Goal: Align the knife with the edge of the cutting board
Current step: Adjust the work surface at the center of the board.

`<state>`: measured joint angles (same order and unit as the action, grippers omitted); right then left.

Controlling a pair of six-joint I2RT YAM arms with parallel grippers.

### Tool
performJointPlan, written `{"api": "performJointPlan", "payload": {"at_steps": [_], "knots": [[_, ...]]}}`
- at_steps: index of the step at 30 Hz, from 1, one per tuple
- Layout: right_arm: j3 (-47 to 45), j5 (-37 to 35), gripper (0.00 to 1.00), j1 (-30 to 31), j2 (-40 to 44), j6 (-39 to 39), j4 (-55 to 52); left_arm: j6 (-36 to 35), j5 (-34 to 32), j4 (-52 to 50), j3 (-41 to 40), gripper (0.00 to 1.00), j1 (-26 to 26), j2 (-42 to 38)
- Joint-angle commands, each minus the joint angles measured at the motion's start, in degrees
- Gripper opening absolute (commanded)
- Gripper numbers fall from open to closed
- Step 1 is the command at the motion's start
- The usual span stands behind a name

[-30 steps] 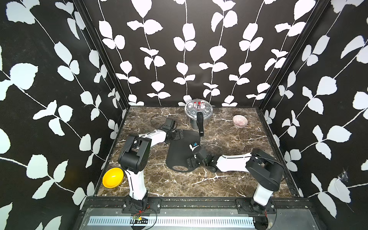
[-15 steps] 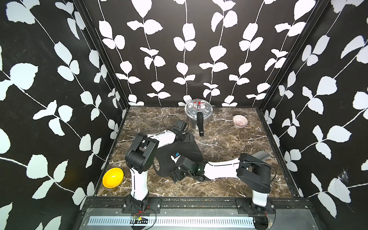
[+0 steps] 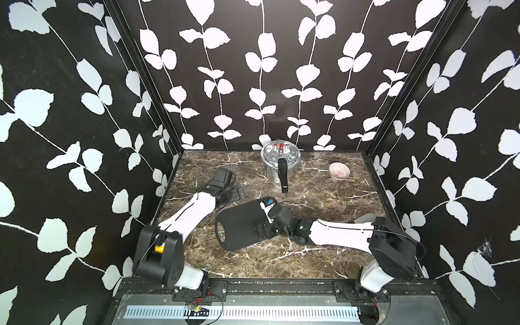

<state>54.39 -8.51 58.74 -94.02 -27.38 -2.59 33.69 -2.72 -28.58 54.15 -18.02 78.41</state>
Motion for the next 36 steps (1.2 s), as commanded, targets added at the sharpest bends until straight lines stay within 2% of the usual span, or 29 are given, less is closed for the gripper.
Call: {"api": "performJointPlan", "payload": {"at_steps": [1, 5, 8, 10, 13, 18, 23, 36], "knots": [[-0.7, 0.3, 1.0, -3.5, 0.2, 0.8, -1.0, 2.1, -4.3, -10.5, -5.0, 0.98, 0.9, -5.8], [-1.2, 4.4, 1.0, -8.0, -1.2, -1.1, 1.0, 5.4, -8.2, -17.8, -10.2, 0.99, 1.3, -12.6], [-1.2, 7.4, 1.0, -10.0, -3.1, -2.3, 2.5, 8.2, -7.3, -18.9, -15.0, 0.98, 1.4, -16.1], [-0.8, 9.3, 1.0, -11.0, -5.0, -3.1, 3.1, 10.2, -4.5, -16.5, -18.5, 0.98, 1.4, -17.5], [-0.3, 11.0, 0.99, -11.5, -7.3, -4.4, 3.8, 13.0, 2.7, -7.7, -23.2, 0.99, 1.5, -17.8], [-0.7, 11.1, 0.99, -11.6, -8.4, -5.2, 4.6, 14.7, 6.4, 0.8, -26.0, 0.99, 1.4, -15.5], [-2.3, 12.1, 0.99, -11.6, -8.8, -6.6, 5.6, 13.5, 10.2, 6.2, -24.7, 0.98, 1.4, -8.4], [-6.9, 13.4, 0.97, -11.5, -7.0, -11.8, 9.4, 7.7, 10.1, 10.7, -16.6, 0.99, 1.3, 2.6]]}}
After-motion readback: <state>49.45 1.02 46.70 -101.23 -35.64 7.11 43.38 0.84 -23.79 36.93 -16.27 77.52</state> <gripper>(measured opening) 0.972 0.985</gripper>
